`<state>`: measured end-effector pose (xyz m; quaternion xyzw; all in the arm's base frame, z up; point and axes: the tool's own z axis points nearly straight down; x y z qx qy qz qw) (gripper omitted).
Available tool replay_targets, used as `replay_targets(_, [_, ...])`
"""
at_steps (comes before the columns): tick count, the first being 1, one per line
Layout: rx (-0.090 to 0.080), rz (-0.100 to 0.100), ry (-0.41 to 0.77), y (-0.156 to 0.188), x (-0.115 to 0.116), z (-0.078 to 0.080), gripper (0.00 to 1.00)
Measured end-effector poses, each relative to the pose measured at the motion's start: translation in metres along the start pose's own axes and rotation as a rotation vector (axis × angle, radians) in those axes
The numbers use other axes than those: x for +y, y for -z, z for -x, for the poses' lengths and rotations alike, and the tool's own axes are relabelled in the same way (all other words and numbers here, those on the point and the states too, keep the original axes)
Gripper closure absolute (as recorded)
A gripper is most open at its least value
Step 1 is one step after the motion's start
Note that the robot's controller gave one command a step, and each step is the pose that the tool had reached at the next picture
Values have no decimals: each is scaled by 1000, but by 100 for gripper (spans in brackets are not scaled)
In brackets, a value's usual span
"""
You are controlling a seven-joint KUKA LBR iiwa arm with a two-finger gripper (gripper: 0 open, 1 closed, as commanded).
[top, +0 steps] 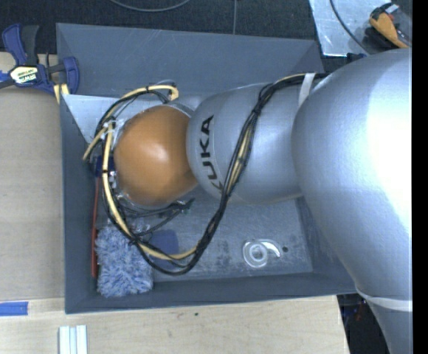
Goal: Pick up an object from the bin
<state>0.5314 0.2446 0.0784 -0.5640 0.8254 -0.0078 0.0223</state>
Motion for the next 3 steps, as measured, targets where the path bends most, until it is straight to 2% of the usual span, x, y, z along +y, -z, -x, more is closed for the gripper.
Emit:
replay_targets(1, [0,0,-2,0,0,0,100])
replay_targets(2, [4,5,-3,24,0,-1,100])
replay_targets(3, [6,9,-2,64,1,0,100])
